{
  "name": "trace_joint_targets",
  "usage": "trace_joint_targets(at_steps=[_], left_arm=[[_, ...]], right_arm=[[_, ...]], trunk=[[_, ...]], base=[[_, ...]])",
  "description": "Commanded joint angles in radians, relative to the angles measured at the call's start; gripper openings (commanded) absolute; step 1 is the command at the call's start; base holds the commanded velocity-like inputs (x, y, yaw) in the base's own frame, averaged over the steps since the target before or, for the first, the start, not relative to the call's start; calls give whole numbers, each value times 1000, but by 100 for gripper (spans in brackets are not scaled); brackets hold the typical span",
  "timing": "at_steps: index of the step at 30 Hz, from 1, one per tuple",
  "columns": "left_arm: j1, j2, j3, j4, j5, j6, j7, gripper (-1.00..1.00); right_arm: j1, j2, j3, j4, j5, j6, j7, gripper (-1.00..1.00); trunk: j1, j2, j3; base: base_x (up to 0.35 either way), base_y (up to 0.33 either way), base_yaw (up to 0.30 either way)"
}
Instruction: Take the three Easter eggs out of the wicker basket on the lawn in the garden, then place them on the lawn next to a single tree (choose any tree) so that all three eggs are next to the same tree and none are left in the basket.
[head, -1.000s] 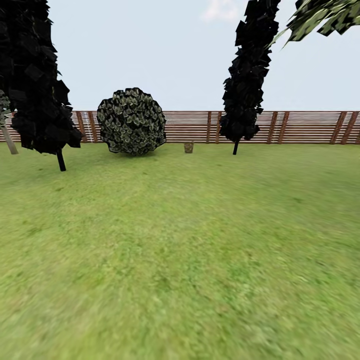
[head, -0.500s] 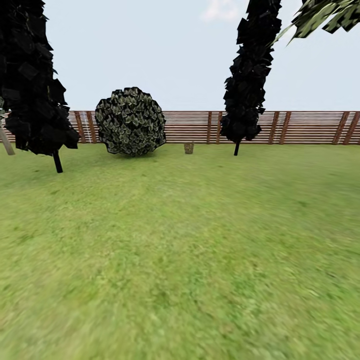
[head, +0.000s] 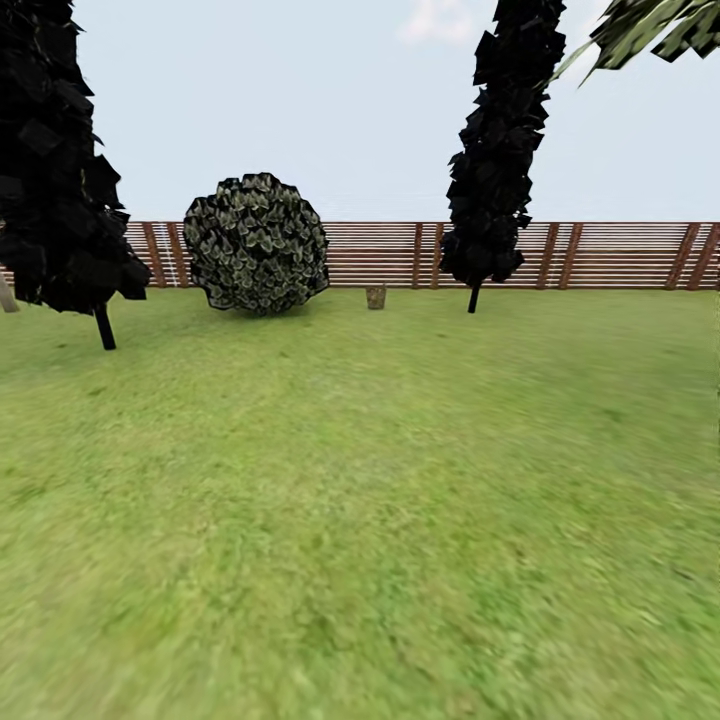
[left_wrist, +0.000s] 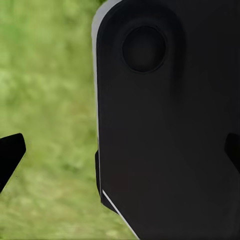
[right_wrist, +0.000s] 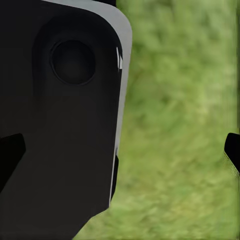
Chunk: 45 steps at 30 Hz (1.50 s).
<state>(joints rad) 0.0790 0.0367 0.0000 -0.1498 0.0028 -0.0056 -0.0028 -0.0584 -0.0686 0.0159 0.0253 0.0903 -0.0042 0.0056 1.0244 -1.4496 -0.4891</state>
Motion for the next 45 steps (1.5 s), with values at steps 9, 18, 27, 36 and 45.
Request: trace_joint_targets(at_steps=[9,18,27,36,45], left_arm=[[1,0,0,-2,0,-1,0,100],[1,0,0,-2,0,-1,0,100],[1,0,0,-2,0,-1,0,100],[1,0,0,-2,0,-1,0,100],[1,0,0,-2,0,-1,0,100]], right_arm=[[-1,0,1,2,9,0,-1,100],[-1,0,1,2,9,0,-4,100],[-1,1,1,2,9,0,-4,100],[-1,1,1,3,9,0,-4,100],[-1,1,1,3,9,0,-4,100]], trunk=[[1,0,-1],[1,0,-1],[1,0,-1],[1,0,-1],[1,0,-1]], base=[[328,0,-29],[328,0,-6],[328,0,0],[328,0,-8],[328,0,0]])
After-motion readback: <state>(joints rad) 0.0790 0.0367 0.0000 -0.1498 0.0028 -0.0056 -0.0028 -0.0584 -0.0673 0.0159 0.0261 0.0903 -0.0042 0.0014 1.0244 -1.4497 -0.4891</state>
